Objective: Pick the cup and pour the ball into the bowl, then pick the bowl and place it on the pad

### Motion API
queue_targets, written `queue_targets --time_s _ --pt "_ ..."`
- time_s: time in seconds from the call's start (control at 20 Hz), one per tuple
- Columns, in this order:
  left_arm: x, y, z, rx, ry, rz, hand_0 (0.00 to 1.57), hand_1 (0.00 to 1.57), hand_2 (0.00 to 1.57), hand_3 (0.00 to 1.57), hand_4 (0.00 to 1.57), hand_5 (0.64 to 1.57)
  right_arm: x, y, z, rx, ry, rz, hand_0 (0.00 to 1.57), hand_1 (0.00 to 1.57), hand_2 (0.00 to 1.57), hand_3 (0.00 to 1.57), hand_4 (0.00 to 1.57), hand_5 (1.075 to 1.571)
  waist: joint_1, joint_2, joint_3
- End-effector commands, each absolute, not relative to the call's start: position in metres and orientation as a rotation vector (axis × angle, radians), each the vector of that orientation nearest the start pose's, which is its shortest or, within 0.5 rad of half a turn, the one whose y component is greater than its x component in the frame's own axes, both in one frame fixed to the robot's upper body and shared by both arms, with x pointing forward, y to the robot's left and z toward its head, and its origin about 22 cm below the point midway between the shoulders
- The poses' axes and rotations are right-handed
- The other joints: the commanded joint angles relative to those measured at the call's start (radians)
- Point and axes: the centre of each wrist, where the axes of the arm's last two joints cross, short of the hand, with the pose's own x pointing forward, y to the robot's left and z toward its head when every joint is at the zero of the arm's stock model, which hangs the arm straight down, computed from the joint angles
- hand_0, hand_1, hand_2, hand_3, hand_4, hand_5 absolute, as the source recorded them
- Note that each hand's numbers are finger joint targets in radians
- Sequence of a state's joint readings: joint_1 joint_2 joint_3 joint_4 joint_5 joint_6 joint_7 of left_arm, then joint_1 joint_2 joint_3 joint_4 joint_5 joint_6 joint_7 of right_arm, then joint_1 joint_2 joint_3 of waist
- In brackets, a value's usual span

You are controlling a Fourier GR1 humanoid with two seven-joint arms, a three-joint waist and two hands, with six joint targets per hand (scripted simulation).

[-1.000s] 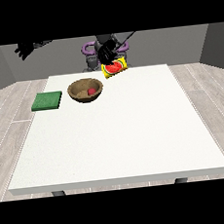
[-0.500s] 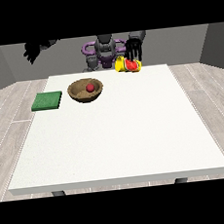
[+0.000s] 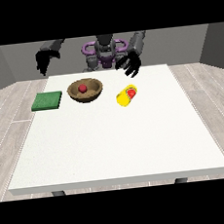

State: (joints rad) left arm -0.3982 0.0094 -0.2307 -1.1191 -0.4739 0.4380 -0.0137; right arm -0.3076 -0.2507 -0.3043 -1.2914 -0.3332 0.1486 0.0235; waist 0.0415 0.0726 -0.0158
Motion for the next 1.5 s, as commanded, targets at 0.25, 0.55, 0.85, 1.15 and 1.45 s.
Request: queue_targets --time_s 0.25,0.55,0.85,1.15,1.45 --pt "0.276 0.155 -0.040 0.075 -1.844 -0.242 0.00 0.00 0.00 0.00 0.90 1.448 0.316 -0.285 0.020 -0.017 -1.679 -0.263 0.00 0.00 0.00 0.00 0.50 1.566 0.094 0.084 0.0148" --pt "0.278 0.187 -0.040 0.073 -1.819 -0.219 0.00 0.00 0.00 0.00 0.92 1.439 0.316 -0.294 -0.024 -0.019 -1.622 -0.209 0.00 0.00 0.00 0.00 0.47 1.570 0.058 0.047 0.0158" --pt "0.278 0.161 -0.011 0.050 -1.859 -0.276 0.00 0.00 0.00 0.00 0.95 1.433 0.309 -0.312 -0.065 -0.015 -1.615 -0.265 0.00 0.00 0.00 0.00 0.40 1.570 0.089 0.073 0.0164" --pt "0.268 0.169 -0.009 0.037 -1.854 -0.291 0.00 0.00 0.00 0.00 0.96 1.430 0.295 -0.307 -0.098 -0.029 -1.581 -0.287 0.00 0.00 0.00 0.00 0.35 1.571 0.094 0.074 0.0164" --pt "0.271 0.165 0.019 0.013 -1.897 -0.306 0.00 0.00 0.00 0.00 0.96 1.425 0.292 -0.302 -0.112 -0.041 -1.576 -0.306 0.00 0.00 0.00 0.00 0.37 1.571 0.121 0.095 0.0166"
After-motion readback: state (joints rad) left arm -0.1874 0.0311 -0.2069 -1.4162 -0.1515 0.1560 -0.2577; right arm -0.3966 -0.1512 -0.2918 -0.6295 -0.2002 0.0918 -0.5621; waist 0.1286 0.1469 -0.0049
